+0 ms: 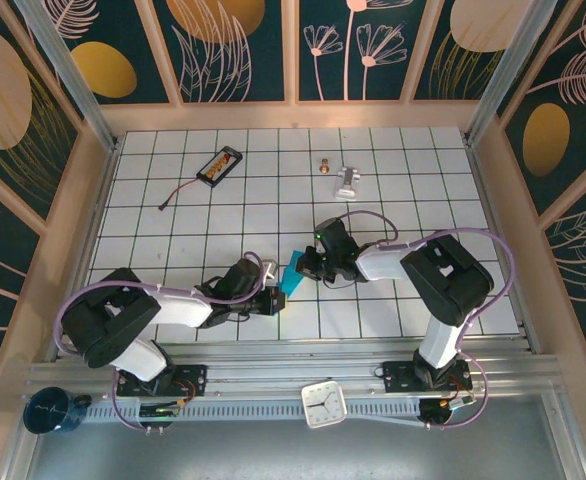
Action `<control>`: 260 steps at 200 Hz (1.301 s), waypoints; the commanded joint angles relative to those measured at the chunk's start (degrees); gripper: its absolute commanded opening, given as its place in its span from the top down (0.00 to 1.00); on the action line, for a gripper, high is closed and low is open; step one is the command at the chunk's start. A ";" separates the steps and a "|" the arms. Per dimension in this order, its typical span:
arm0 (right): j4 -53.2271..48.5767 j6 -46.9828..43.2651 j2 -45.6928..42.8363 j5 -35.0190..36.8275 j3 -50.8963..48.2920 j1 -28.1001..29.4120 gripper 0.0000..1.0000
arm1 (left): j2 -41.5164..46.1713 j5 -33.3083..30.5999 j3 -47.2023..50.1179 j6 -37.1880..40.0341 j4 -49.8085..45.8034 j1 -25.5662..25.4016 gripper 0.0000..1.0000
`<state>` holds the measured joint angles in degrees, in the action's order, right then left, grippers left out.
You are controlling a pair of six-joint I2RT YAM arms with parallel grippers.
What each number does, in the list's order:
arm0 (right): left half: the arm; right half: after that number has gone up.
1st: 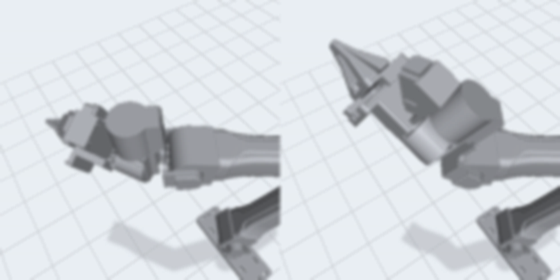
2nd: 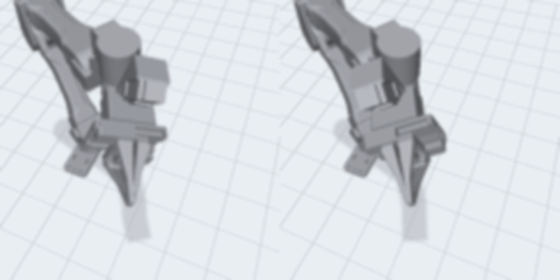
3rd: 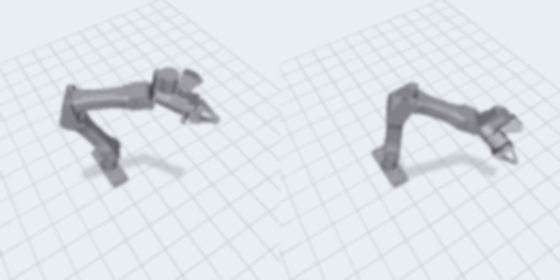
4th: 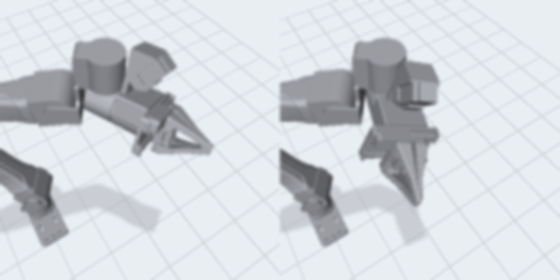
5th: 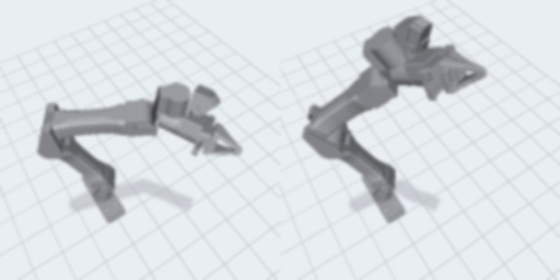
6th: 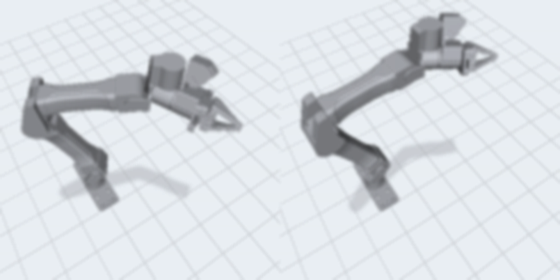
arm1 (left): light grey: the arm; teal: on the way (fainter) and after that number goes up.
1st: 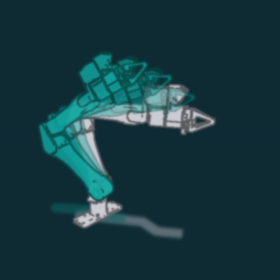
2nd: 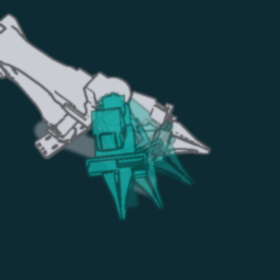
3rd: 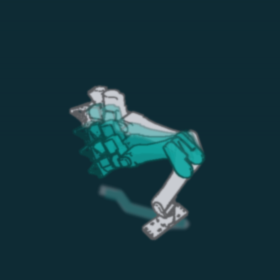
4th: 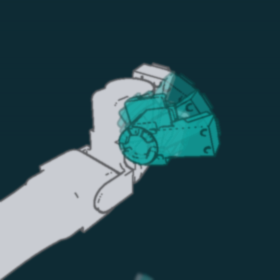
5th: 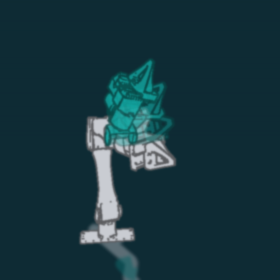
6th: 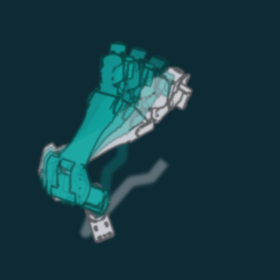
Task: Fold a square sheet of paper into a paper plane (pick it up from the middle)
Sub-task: Perform the fifth fold on the wing at the bottom-center of the table.
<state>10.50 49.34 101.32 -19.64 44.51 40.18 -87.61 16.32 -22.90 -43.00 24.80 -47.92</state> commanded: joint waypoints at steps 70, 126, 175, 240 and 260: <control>-6.41 -1.66 3.81 5.05 -0.13 -0.28 0.96 | 4.78 3.63 2.59 3.79 -21.75 -0.77 1.00; -6.12 -1.64 3.98 4.96 -0.04 -0.33 0.97 | 13.99 4.72 -1.96 0.44 -15.68 -0.75 1.00; -6.33 -1.90 4.08 4.96 0.31 -0.30 0.97 | 7.47 6.12 -6.15 0.31 -10.90 -0.75 1.00; -6.63 -1.97 3.98 4.96 0.36 -0.35 0.96 | -0.97 2.32 -9.40 5.98 -14.47 0.83 1.00; -6.84 -2.04 3.99 5.14 0.44 -0.41 0.96 | -2.29 2.23 -8.20 6.17 -14.26 0.90 1.00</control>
<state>10.13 48.47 102.17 -19.62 45.67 40.23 -88.25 19.42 -31.38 -39.13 12.51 -47.42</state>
